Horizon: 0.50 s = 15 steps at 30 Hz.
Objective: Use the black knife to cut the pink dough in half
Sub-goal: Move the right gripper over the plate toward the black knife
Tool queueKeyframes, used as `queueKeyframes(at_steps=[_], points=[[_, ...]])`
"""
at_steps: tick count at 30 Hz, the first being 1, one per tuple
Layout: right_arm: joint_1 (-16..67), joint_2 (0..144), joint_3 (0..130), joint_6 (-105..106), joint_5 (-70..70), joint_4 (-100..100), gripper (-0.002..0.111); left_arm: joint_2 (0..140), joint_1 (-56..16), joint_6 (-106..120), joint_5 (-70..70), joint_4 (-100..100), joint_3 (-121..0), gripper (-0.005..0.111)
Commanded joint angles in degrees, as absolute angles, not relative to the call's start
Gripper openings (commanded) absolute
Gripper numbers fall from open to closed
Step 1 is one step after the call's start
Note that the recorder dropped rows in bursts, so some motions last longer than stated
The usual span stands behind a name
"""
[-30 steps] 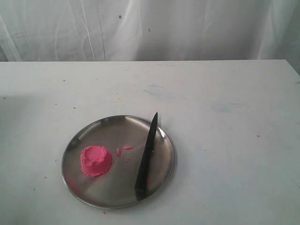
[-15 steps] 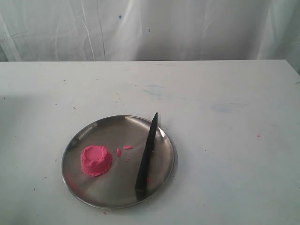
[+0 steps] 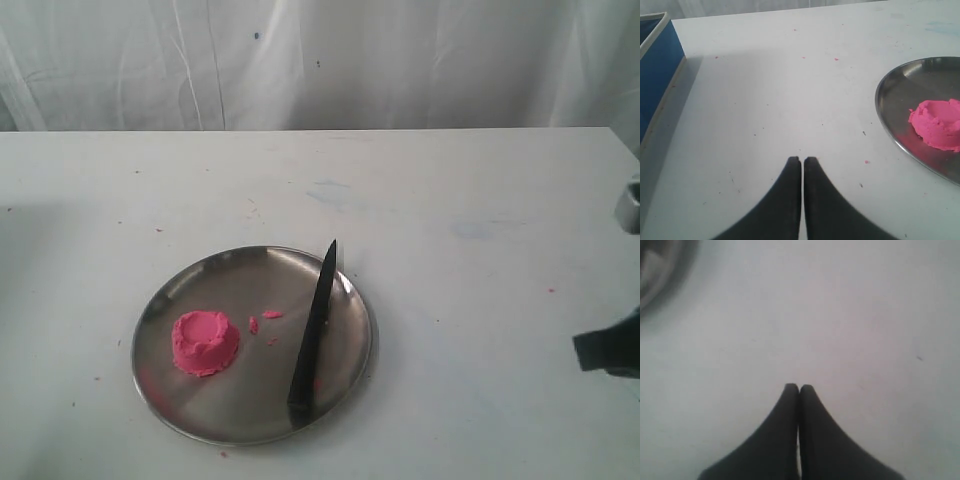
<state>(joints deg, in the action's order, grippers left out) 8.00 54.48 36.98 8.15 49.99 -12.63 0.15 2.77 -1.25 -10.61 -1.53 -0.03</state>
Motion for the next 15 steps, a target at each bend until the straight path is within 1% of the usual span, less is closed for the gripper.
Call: queueKeyframes(at_steps=[1, 3, 5, 10, 15], points=[[8.2, 55.8, 37.4, 29.0, 41.3, -36.6, 0.0, 0.0, 2.7, -1.1, -10.3, -1.4, 0.0, 0.009], [8.6, 56.6, 37.4, 43.7, 40.6, -49.4, 0.0, 0.0, 2.7, -1.1, -10.3, -1.4, 0.0, 0.009], [9.6, 58.3, 37.5, 49.7, 40.9, -56.7, 0.0, 0.0, 2.7, -1.1, -10.3, -1.4, 0.0, 0.009], [13.4, 67.5, 40.3, 47.4, 41.1, -55.1, 0.0, 0.0, 2.7, -1.1, -10.3, -1.4, 0.0, 0.009], [19.6, 79.0, 46.7, 46.1, 45.0, -49.8, 0.0, 0.0, 2.7, -1.1, -10.3, -1.4, 0.0, 0.009]])
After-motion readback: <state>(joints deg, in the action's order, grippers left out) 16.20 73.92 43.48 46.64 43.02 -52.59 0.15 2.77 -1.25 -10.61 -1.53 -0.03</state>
